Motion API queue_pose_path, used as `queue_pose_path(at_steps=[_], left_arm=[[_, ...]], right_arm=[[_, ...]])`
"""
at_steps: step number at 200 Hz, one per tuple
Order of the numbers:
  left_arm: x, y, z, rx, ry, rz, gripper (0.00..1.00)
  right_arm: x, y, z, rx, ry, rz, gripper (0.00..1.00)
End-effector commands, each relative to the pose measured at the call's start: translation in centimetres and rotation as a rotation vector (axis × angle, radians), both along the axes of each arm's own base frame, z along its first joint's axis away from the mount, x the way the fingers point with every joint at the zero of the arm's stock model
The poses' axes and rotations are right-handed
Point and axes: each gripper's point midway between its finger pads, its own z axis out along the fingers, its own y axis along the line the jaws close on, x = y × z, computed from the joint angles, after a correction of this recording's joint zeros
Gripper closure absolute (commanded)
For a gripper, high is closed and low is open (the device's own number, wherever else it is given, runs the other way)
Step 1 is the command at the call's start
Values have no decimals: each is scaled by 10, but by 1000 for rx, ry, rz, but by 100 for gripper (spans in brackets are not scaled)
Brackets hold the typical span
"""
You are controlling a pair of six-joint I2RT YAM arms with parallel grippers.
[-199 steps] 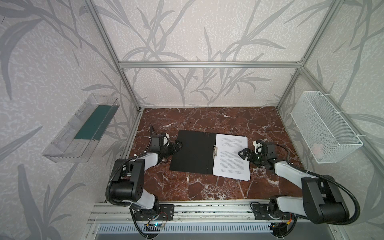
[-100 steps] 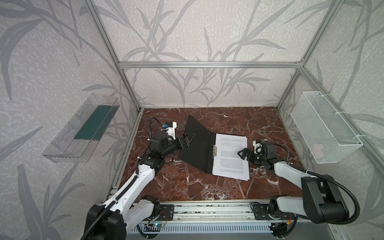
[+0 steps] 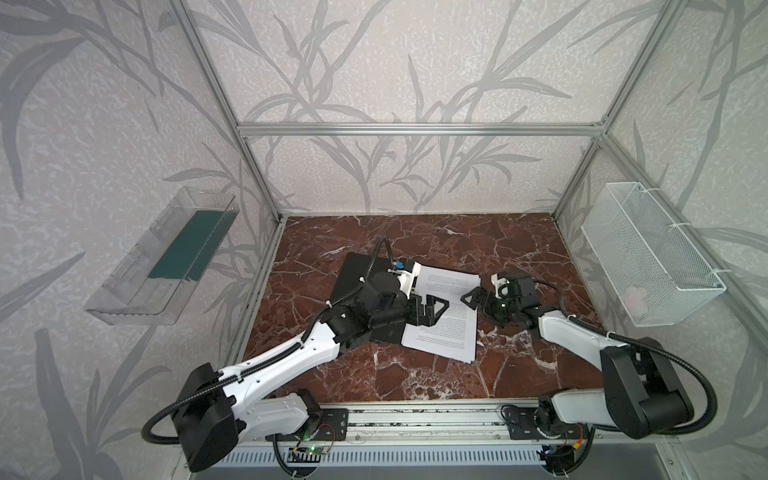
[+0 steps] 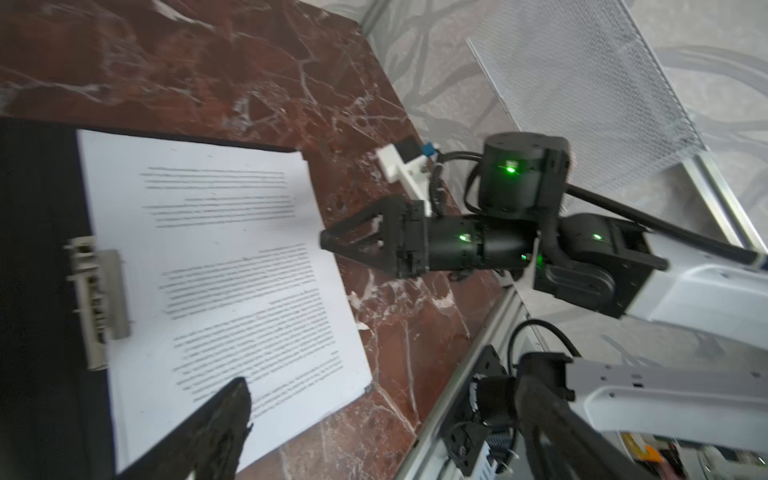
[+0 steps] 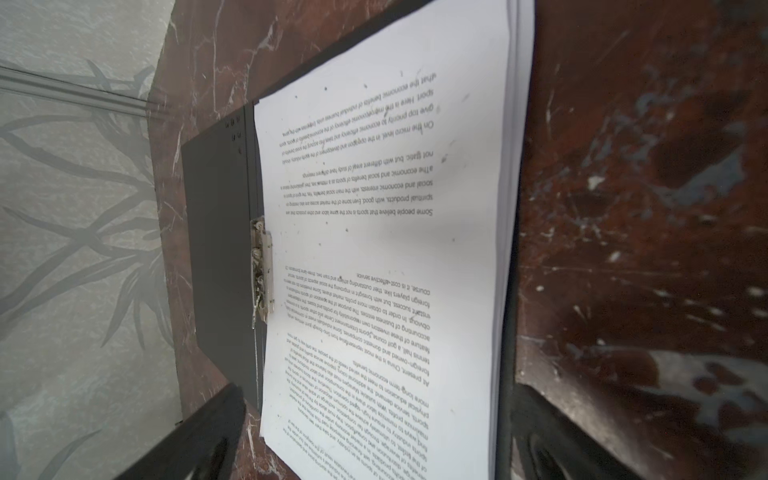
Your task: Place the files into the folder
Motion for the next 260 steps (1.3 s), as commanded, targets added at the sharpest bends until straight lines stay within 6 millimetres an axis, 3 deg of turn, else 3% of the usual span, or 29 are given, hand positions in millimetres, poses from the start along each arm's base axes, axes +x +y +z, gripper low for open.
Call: queue_pose_path(at_steps=[1, 28, 44, 57, 75, 94, 116, 159, 181, 260], left_arm=[[31, 67, -21, 78, 19, 222, 1], [67, 138, -44, 100, 48, 424, 1], [94, 166, -60, 115, 89, 500, 1], [118, 187, -85, 148, 174, 553, 1], [150, 202, -110, 137, 280, 545, 1], [170, 221, -143, 137, 422, 553, 4], [192, 226, -157, 137, 464, 508, 6], [208, 258, -163, 205, 475, 456, 5], [207, 276, -173, 206, 533, 416, 6], [178, 270, -201, 273, 704, 187, 6]], right_arm=[[-8, -18, -4, -63, 32, -34, 1], [-15, -20, -12, -73, 38, -21, 1], [-15, -19, -20, -70, 43, -4, 1], [-16, -15, -28, -58, 58, 17, 1], [-18, -9, -38, -11, 94, 43, 1], [-17, -12, -47, -37, 102, 49, 1], [-16, -15, -53, -68, 116, 45, 1], [-17, -15, -52, -63, 116, 48, 1], [-18, -11, -53, -39, 121, 60, 1], [-20, -3, -59, 17, 150, 67, 1]])
